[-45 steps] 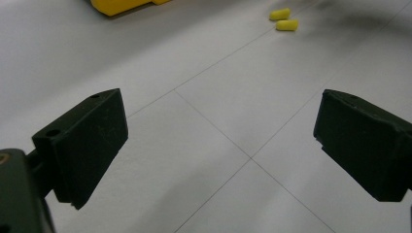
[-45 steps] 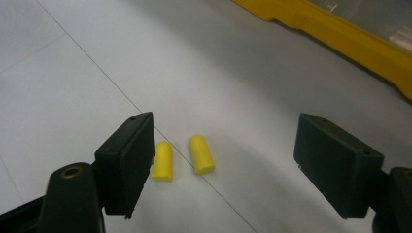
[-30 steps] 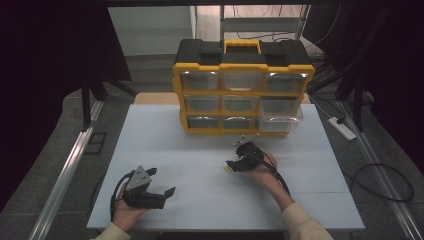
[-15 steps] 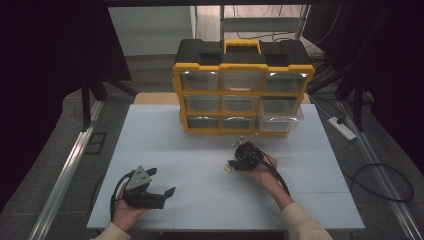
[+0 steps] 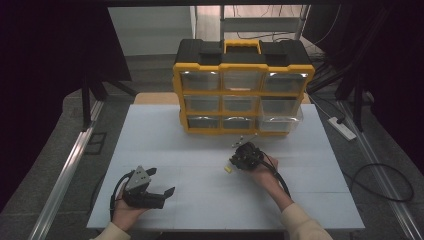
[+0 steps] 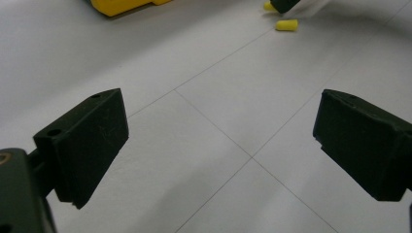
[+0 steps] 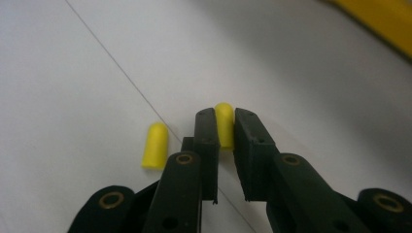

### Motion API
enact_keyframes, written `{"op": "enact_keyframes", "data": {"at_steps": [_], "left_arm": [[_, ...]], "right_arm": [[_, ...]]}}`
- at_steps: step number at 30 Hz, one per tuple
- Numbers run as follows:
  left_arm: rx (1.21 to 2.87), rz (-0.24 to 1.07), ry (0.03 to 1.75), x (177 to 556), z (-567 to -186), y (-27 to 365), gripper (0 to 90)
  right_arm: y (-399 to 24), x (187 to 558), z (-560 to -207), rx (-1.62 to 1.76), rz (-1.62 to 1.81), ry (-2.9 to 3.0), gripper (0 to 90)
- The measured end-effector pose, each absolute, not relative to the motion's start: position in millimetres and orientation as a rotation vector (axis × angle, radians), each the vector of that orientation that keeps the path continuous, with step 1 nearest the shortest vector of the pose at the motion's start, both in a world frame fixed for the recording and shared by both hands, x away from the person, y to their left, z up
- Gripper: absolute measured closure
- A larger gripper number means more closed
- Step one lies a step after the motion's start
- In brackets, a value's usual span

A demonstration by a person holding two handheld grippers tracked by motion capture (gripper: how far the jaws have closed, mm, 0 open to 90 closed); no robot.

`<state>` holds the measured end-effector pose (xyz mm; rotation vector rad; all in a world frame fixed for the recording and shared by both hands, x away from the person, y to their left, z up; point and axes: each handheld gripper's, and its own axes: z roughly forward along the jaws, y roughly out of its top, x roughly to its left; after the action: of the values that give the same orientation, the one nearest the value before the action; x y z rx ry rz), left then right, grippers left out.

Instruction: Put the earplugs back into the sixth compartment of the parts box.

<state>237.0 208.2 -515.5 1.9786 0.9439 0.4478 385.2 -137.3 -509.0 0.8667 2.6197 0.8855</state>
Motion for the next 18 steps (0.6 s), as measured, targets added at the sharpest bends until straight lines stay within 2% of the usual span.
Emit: {"op": "enact_keyframes", "data": {"at_steps": [18], "left_arm": [[1.981, 0.455, 0.947, 237.3, -515.9, 208.6, 5.8]], "right_arm": [[-157.9, 361.3, -459.8, 0.823, 1.261, 2.473, 79.9]]}}
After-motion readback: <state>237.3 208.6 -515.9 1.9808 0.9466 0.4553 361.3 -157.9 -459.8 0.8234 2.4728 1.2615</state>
